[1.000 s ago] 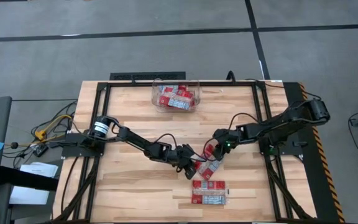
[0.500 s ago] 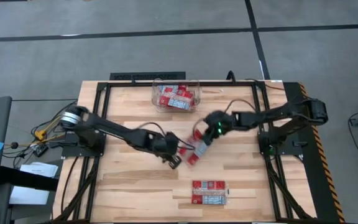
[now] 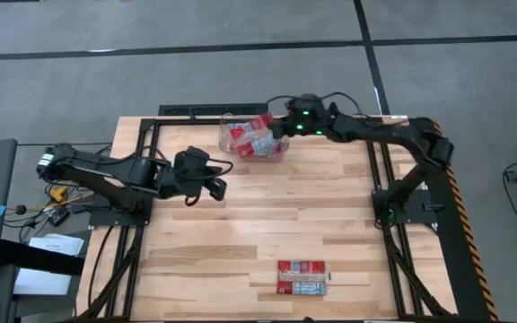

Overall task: Sort popcorn bags into baskets
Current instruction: Put the red popcorn pack into the transparent bin

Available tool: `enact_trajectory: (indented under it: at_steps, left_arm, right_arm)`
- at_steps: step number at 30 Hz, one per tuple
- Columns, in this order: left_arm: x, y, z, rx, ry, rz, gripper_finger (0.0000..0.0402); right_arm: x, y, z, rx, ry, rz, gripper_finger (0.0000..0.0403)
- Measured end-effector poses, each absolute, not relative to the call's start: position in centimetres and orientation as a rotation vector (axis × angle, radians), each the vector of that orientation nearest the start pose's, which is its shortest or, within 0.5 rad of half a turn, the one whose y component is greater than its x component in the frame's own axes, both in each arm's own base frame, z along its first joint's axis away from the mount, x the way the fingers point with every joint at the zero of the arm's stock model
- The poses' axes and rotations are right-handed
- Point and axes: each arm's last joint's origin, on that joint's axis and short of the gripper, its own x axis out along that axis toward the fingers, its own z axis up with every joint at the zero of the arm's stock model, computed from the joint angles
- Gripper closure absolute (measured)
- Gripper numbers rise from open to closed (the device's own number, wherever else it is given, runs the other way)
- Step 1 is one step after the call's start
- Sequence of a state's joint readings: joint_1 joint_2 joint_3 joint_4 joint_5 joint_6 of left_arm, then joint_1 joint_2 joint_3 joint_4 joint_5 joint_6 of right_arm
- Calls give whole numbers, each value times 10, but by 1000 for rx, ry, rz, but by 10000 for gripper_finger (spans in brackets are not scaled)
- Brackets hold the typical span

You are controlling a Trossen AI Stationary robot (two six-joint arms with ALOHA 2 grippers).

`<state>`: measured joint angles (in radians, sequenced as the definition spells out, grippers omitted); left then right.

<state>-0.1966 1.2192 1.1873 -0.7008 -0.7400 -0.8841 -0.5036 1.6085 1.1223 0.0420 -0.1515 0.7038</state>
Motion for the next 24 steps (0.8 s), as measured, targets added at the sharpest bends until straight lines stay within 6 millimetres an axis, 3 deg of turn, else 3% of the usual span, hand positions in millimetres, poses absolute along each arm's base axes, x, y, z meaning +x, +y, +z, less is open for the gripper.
enact_trajectory:
  at_steps: [10,17,24]
  left_arm:
    - [238,-27,338,-477,438,777,401]
    - [240,-28,336,-475,456,771,401]
    - [240,-28,337,-471,454,770,401]
  right_arm:
    - [369,-203,223,904,376,-590,395]
    - [363,-215,226,904,415,-790,391]
    - [365,-208,225,871,461,-763,375]
